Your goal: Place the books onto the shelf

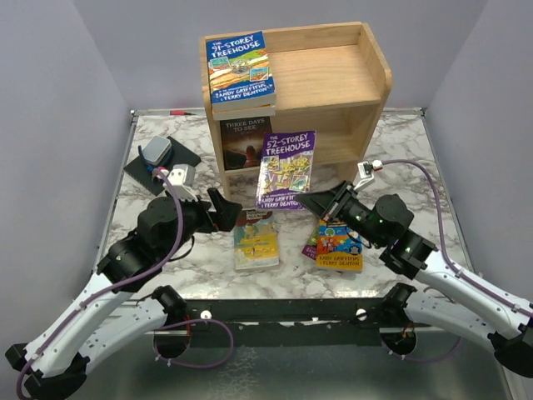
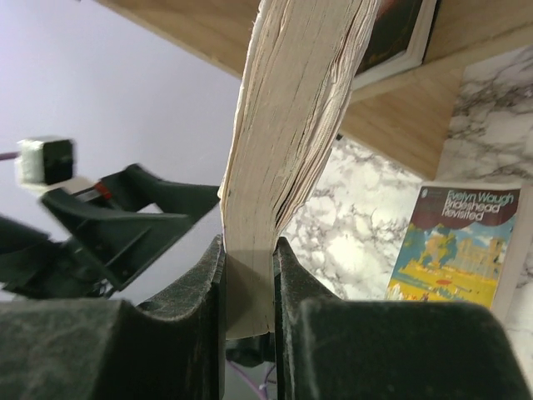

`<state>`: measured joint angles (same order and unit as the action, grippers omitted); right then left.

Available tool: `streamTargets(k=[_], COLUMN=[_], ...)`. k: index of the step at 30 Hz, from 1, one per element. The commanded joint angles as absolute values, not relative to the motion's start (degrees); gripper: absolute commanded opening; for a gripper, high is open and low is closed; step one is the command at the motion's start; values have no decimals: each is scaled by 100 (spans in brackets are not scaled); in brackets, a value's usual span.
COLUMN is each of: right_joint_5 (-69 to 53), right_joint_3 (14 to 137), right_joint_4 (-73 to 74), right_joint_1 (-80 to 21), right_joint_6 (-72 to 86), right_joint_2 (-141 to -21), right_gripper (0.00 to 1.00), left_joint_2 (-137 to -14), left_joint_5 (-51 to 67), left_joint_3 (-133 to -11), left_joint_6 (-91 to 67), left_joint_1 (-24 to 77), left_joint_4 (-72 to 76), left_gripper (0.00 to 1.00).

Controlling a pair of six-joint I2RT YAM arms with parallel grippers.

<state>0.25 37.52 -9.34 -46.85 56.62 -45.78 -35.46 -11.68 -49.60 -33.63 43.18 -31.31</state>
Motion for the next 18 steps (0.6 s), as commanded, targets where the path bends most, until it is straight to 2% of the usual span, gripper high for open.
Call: streamTargets(k=[1, 8, 18], right_joint_5=[524, 387, 36], right_joint_3=[4326, 4806, 5768], right_joint_4=[-1278, -1873, -1812], right_joint_1=[-4685, -4685, -4477], right_joint_6=[5404, 5458, 5199], right_joint_2=[-4938, -5934, -7047], right_gripper=[1, 1, 1], left_joint_2=[-3375, -2902, -2237], left_joint_5=[-1959, -1778, -1556], left_joint_3=[-5508, -5095, -4424], left_joint_6=[-2248, -1993, -1935], left_joint_1=[4301, 4303, 4299], left_joint_4=[-3755, -3314, -2878], left_gripper=[99, 99, 99])
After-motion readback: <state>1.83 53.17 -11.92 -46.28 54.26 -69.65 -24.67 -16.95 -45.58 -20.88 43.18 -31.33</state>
